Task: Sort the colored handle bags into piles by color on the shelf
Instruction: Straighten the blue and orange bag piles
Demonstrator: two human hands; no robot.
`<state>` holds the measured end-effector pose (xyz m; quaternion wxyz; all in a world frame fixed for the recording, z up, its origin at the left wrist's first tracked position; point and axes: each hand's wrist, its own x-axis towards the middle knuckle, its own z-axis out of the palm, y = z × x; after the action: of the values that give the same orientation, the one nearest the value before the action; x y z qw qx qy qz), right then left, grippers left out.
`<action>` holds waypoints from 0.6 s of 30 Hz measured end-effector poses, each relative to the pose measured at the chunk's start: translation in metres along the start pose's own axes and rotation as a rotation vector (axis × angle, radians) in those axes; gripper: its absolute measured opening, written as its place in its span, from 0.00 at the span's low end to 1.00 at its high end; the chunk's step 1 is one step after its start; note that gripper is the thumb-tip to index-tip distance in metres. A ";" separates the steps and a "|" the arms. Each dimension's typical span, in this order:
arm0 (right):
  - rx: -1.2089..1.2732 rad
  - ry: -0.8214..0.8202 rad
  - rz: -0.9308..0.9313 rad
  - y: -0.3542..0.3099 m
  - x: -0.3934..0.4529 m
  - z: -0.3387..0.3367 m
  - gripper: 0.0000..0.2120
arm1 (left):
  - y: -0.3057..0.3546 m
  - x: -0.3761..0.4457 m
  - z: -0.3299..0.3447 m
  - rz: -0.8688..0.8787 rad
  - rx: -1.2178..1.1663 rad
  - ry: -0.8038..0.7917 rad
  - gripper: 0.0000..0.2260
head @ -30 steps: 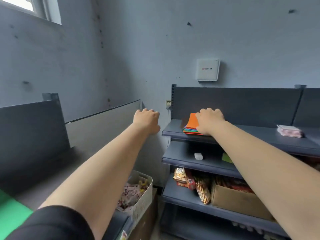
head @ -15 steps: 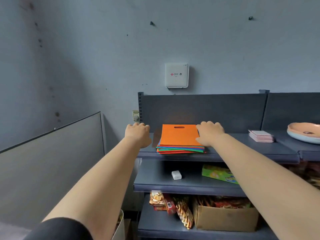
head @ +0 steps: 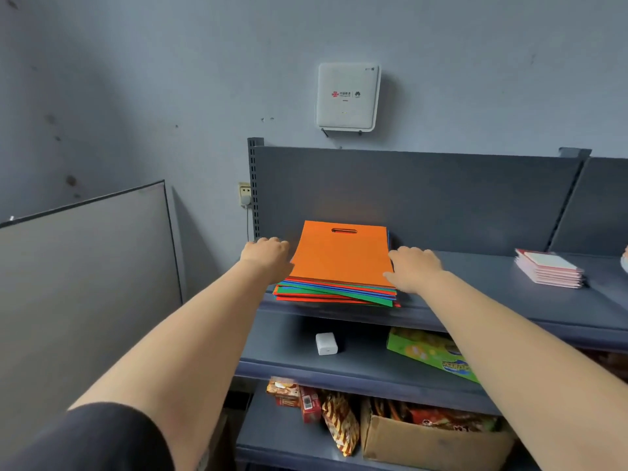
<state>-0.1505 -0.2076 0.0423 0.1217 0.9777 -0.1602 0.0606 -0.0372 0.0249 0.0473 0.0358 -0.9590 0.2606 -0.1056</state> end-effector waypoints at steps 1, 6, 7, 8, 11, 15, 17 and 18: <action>0.023 -0.017 0.002 0.003 0.008 0.008 0.19 | 0.003 0.009 0.007 -0.006 -0.006 -0.015 0.16; 0.187 -0.107 0.058 0.012 0.041 0.045 0.20 | 0.014 0.044 0.043 -0.003 -0.005 -0.095 0.17; 0.231 -0.122 0.078 0.012 0.048 0.052 0.19 | 0.016 0.050 0.050 -0.002 -0.013 -0.106 0.17; 0.273 -0.130 0.099 0.012 0.055 0.058 0.19 | 0.017 0.056 0.056 -0.001 -0.027 -0.118 0.16; 0.381 -0.141 0.183 0.013 0.073 0.076 0.18 | 0.022 0.072 0.074 -0.012 -0.108 -0.168 0.17; 0.486 -0.118 0.340 0.010 0.085 0.094 0.20 | 0.026 0.087 0.091 -0.043 -0.263 -0.182 0.20; 0.562 -0.077 0.433 0.009 0.090 0.097 0.20 | 0.025 0.093 0.096 -0.039 -0.279 -0.158 0.20; 0.593 -0.052 0.475 0.009 0.092 0.097 0.20 | 0.024 0.096 0.098 -0.038 -0.289 -0.146 0.20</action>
<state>-0.0593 -0.2683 -0.0351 -0.1878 0.9074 -0.3608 0.1059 0.0532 -0.0429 -0.0335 -0.0857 -0.9640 0.2517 0.0026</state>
